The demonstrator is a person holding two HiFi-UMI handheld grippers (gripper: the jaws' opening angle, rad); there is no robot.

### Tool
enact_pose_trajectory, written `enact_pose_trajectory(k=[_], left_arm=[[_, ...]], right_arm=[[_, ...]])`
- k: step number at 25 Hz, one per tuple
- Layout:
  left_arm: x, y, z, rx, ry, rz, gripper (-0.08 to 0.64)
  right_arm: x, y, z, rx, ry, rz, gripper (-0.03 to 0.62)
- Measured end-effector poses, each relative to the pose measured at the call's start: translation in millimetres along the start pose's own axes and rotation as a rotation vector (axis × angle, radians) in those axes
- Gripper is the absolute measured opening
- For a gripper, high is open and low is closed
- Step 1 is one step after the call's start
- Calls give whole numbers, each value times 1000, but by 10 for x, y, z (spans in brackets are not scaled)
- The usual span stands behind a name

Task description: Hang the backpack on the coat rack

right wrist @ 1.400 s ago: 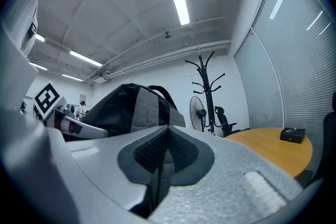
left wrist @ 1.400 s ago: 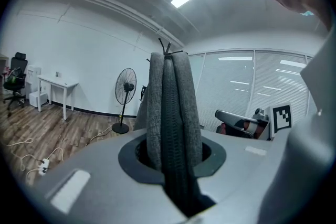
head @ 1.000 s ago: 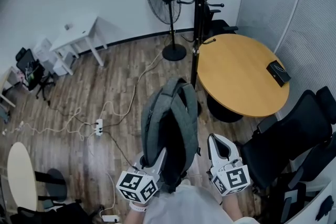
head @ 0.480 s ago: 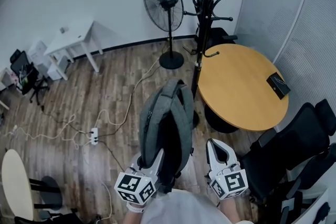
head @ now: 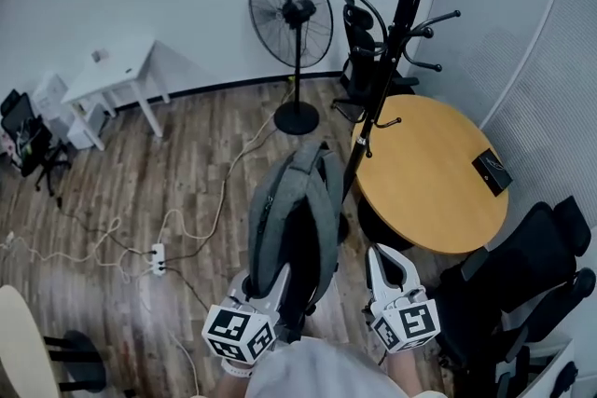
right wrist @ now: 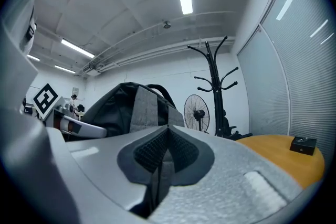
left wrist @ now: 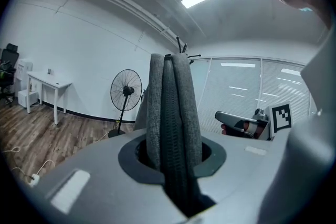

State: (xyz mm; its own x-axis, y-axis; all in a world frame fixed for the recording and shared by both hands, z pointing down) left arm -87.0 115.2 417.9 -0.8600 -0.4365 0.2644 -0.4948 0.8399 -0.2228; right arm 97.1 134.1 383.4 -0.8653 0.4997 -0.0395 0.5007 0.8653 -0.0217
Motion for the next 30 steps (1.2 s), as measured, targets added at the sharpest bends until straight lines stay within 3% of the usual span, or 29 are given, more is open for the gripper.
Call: enact_pose_trajectory(k=[6, 17, 30], left_arm=[[409, -218, 216, -15, 2, -41, 103], [911, -433, 189, 22, 50, -96, 103], [1050, -700, 324, -2, 91, -70, 103]], right_arm=[[74, -477, 81, 3, 19, -33, 2], [346, -1006, 14, 60, 21, -59, 2], [272, -1571, 30, 70, 17, 24, 2]])
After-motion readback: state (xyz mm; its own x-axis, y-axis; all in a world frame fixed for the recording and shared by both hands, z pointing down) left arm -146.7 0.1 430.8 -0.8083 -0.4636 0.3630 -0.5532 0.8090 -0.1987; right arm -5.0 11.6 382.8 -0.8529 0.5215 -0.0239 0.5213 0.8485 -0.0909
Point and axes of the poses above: the fingertips, and each gripper's own axes: y backward along the fingers, x to its left, z out of its top, the point moved 2 cm from there along y, backward along the fingers, and after that the axes turned 13 degrees about z, right-handed, at the moved point
